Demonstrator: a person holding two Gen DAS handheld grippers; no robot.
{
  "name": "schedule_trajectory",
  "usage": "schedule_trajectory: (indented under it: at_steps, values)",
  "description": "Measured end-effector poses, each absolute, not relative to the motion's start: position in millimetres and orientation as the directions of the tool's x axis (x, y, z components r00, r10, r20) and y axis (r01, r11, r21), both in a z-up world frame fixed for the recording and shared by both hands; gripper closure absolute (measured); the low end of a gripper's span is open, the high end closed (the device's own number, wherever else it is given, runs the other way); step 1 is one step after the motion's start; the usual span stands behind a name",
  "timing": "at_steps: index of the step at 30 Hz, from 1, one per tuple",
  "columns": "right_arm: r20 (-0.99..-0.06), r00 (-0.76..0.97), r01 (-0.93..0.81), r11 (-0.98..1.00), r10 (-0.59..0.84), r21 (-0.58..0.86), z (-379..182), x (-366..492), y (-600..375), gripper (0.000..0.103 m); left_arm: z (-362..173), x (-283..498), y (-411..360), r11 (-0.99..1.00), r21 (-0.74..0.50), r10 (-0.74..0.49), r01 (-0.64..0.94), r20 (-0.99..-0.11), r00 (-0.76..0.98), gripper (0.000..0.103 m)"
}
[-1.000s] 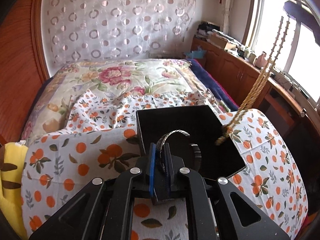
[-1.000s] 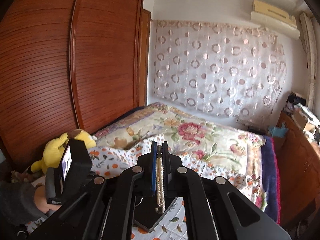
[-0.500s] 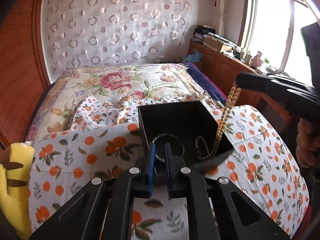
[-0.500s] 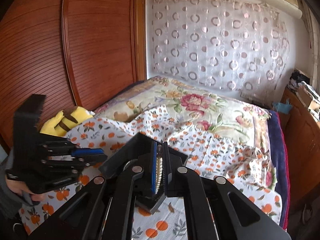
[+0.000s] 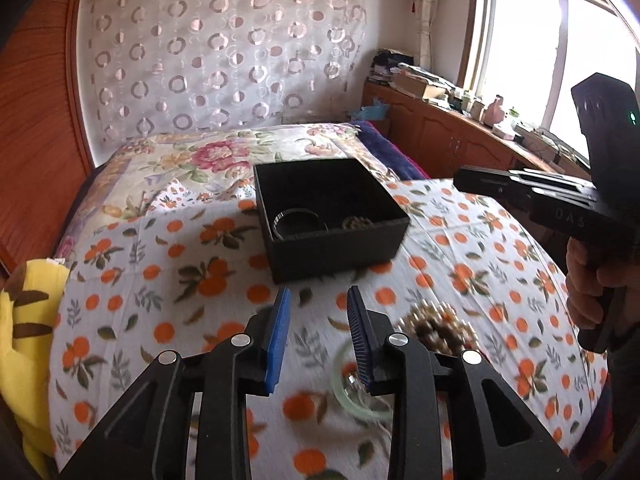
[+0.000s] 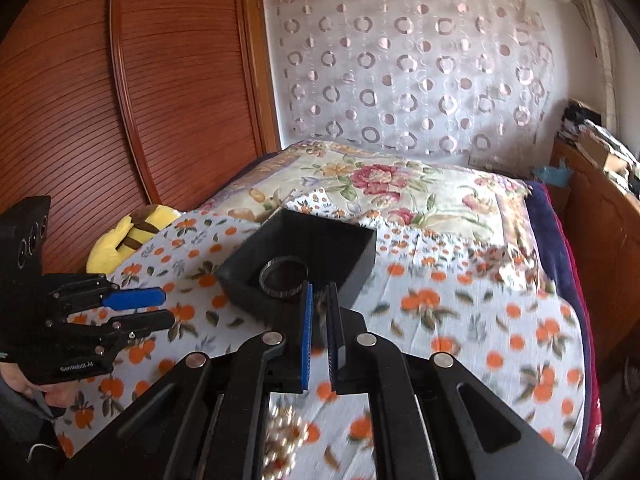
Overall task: Organize jewelry
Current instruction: 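Move both tools back from the box to the jewelry pile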
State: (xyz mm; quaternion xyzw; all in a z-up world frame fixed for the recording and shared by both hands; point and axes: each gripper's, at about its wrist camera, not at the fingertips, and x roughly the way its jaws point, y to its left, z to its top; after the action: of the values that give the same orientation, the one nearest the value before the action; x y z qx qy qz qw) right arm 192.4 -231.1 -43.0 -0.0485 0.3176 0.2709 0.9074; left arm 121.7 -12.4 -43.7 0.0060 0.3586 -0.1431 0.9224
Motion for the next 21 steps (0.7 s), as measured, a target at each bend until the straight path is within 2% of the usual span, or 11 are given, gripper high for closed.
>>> schedule_trajectory:
  at_steps: [2, 5, 9, 11, 13, 15, 21]
  values:
    - [-0.606, 0.651, -0.514, 0.853, 0.457, 0.091, -49, 180, -235, 0.094, -48, 114, -14, 0.958, -0.094, -0.262, 0.270, -0.668, 0.696, 0.075]
    - [-0.611, 0.650, -0.499, 0.860, 0.452, 0.106, -60, 156, -241, 0.080, -54, 104, -15, 0.959, -0.098, -0.260, 0.266, -0.675, 0.690, 0.073]
    - [-0.624, 0.645, -0.480, 0.869, 0.442, 0.119, -73, 132, -248, 0.078, -58, 92, -15, 0.962, -0.096, -0.253, 0.257, -0.677, 0.691, 0.064]
    - [-0.631, 0.644, -0.469, 0.875, 0.432, 0.120, -80, 119, -251, 0.075, -59, 86, -16, 0.963, -0.094, -0.248, 0.254, -0.677, 0.693, 0.056]
    - [-0.636, 0.640, -0.461, 0.878, 0.430, 0.129, -87, 108, -254, 0.067, -60, 81, -18, 0.962, -0.095, -0.251, 0.257, -0.678, 0.691, 0.046]
    - [-0.645, 0.633, -0.449, 0.882, 0.428, 0.144, -94, 98, -260, 0.061, -62, 78, -20, 0.961, -0.091, -0.252, 0.261, -0.681, 0.688, 0.032]
    - [-0.669, 0.633, -0.399, 0.904, 0.391, 0.150, -111, 80, -274, 0.045, -71, 80, -30, 0.956, -0.086, -0.257, 0.281, -0.711, 0.655, 0.023]
